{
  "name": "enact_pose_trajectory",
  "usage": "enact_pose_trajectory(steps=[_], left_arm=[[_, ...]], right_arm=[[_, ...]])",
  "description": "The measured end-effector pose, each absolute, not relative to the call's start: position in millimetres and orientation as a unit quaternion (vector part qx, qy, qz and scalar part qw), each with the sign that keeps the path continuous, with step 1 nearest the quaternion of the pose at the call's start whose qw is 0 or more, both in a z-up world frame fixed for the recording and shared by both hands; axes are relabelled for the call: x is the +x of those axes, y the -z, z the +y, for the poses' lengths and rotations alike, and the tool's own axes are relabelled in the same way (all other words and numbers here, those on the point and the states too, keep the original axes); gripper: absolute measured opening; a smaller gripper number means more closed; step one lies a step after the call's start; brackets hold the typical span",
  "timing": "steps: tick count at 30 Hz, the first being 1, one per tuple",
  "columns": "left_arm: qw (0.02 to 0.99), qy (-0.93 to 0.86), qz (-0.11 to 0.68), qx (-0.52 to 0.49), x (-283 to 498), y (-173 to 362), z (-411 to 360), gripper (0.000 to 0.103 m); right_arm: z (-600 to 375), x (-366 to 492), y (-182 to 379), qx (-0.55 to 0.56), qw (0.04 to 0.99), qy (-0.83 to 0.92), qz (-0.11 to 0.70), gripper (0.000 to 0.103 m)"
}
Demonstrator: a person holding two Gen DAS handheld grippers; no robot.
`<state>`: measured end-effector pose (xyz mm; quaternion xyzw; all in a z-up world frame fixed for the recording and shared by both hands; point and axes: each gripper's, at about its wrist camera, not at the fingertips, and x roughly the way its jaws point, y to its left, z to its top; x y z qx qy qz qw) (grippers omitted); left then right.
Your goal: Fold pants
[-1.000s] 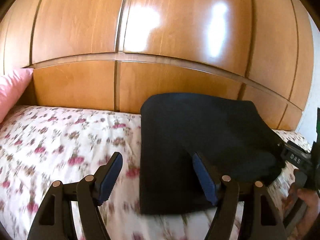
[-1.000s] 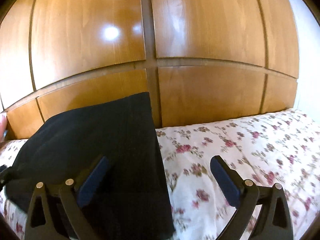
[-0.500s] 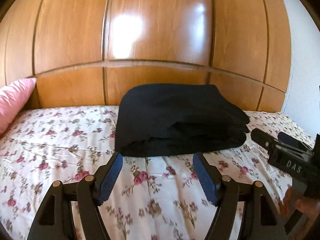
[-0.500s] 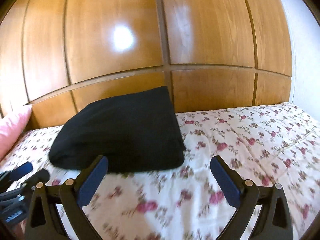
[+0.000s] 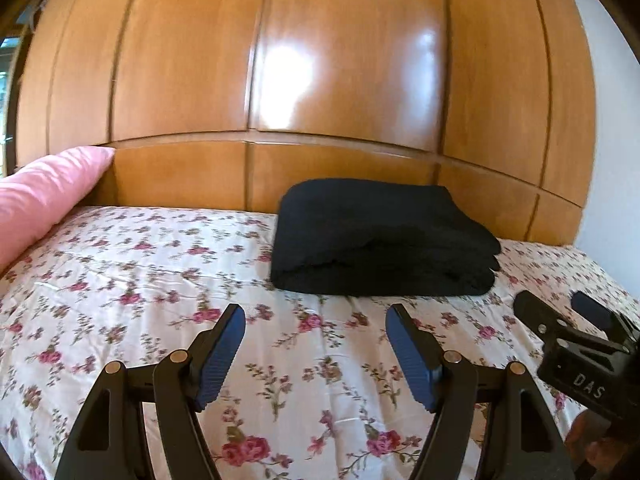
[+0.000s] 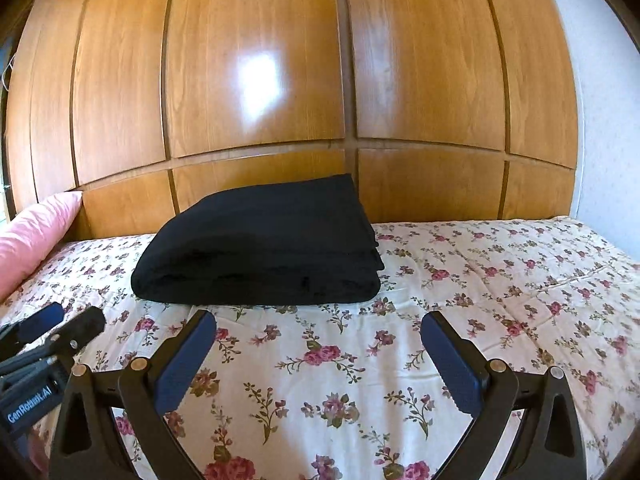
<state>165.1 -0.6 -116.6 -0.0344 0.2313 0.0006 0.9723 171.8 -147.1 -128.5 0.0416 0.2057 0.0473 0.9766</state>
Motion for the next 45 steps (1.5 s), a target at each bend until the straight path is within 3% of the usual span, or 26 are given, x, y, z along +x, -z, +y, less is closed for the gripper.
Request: enact_pose_trajectory(steps=[42, 44, 45], left_arm=[[0.97, 0.003, 0.244, -0.011, 170.7, 121.3, -6.4, 0.074], [0.97, 0.004, 0.244, -0.011, 170.7, 121.3, -6.1, 0.073], [0.97, 0.004, 0.244, -0.01, 170.6, 121.2, -6.2, 0.066]], right_arm=[[-140.5, 173.5, 131.2, 0.025, 0.976, -0.052, 0.208, 0.103], [-140.5, 173.2, 131.1, 0.026, 0.977, -0.051, 0.207, 0.103], [-140.5, 173.1, 131.1, 0.026, 0.977, -0.052, 0.207, 0.103]])
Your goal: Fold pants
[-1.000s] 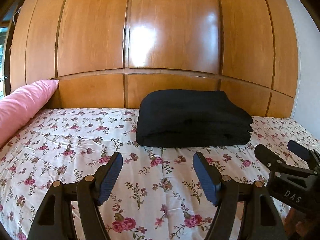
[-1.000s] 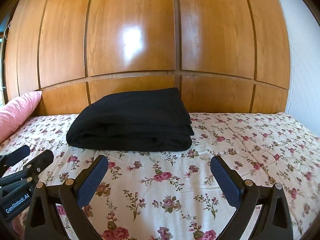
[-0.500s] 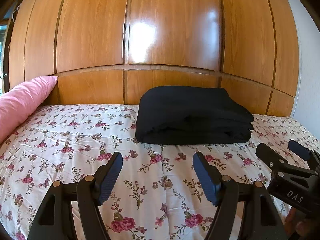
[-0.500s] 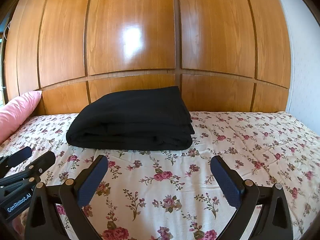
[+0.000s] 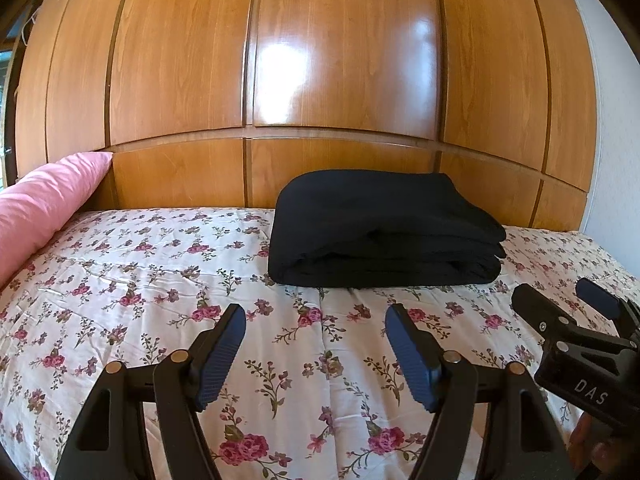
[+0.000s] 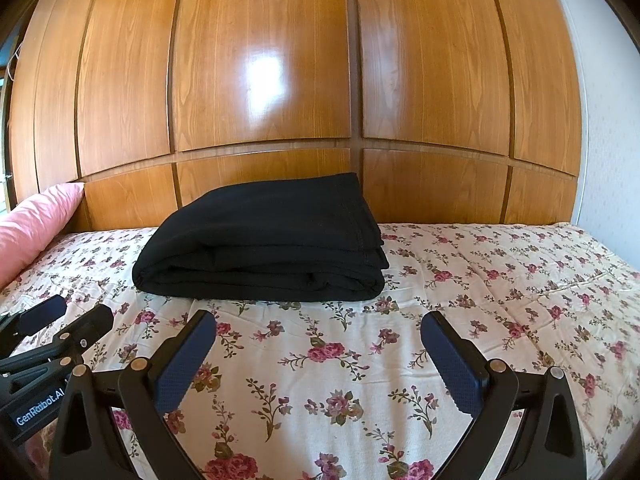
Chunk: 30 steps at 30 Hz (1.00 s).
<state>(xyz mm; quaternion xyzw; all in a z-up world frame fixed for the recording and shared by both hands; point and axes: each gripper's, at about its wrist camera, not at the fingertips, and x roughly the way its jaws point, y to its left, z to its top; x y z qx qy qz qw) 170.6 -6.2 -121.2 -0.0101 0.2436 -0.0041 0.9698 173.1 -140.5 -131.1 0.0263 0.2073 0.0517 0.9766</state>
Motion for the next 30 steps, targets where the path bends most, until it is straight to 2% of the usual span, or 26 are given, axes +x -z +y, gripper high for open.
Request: enact_pose_trajectory(steps=[2, 3, 30], left_arm=[[0.97, 0.009, 0.243, -0.008, 170.8, 121.3, -6.8, 0.057], [0.97, 0.01, 0.244, -0.008, 171.1, 121.7, -6.9, 0.056], [0.969, 0.024, 0.245, -0.004, 170.6, 122.4, -9.1, 0.049]], right_arm=[[-140.6, 173.3, 131.1, 0.027, 0.976, -0.052, 0.208, 0.103], [-140.8, 173.2, 131.1, 0.027, 0.976, -0.052, 0.208, 0.103], [-140.9, 173.5, 132.9, 0.033, 0.976, -0.048, 0.211, 0.103]])
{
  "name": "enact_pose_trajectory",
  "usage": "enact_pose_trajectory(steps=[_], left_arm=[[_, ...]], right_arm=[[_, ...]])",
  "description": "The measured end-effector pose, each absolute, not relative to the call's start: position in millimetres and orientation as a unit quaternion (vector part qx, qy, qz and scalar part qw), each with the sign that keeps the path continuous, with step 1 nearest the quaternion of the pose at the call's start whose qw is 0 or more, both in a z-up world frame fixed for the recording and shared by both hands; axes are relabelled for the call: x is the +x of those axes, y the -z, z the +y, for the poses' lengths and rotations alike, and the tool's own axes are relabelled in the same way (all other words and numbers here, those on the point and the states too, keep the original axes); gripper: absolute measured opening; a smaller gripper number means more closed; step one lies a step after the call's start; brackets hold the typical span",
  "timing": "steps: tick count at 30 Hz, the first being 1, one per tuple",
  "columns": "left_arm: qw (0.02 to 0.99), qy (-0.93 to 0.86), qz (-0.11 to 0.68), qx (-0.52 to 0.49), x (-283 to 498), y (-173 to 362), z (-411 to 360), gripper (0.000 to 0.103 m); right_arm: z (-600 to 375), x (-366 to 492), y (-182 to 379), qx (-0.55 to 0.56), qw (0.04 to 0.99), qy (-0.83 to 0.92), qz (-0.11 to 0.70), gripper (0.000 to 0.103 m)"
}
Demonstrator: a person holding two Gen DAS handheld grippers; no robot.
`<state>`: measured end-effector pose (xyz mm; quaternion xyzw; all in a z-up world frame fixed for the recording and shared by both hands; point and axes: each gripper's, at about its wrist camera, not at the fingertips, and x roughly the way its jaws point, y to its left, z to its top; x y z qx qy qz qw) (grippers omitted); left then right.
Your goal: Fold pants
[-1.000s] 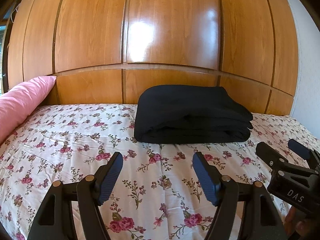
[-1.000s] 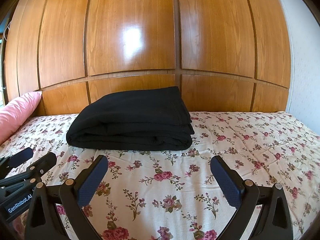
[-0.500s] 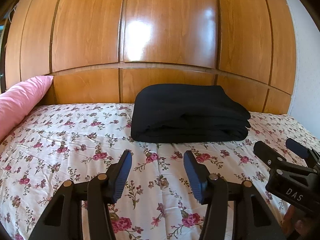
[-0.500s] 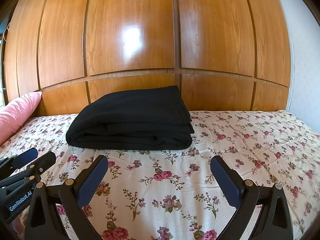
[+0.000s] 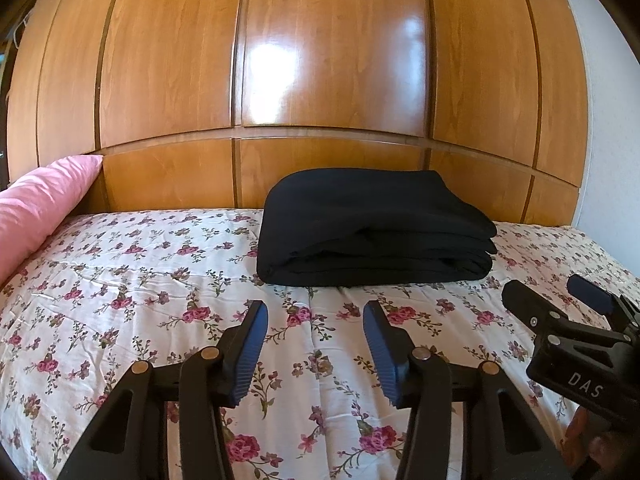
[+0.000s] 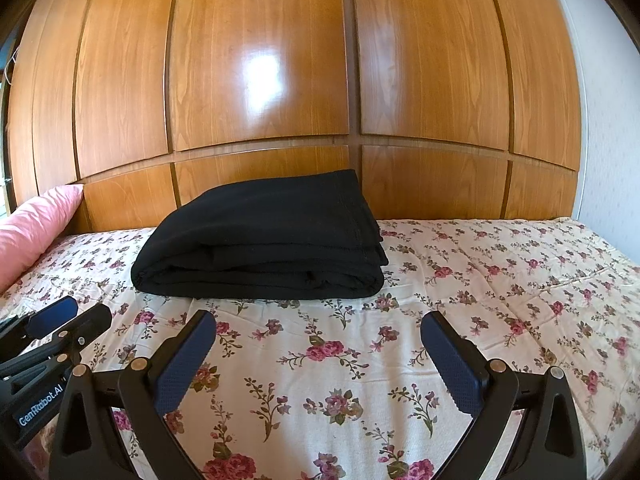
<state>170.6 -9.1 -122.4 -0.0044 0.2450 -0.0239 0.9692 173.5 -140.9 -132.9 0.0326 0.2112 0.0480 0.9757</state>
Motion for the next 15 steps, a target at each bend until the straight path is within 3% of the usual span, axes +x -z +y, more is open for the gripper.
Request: enact_pose_trajectory(steps=[15], left_arm=[[0.968, 0.027, 0.248, -0.007, 171.8, 123.0, -6.9, 0.045]], right_arm=[[-140.4, 173.8, 132.8, 0.034, 0.975, -0.045, 0.213, 0.103]])
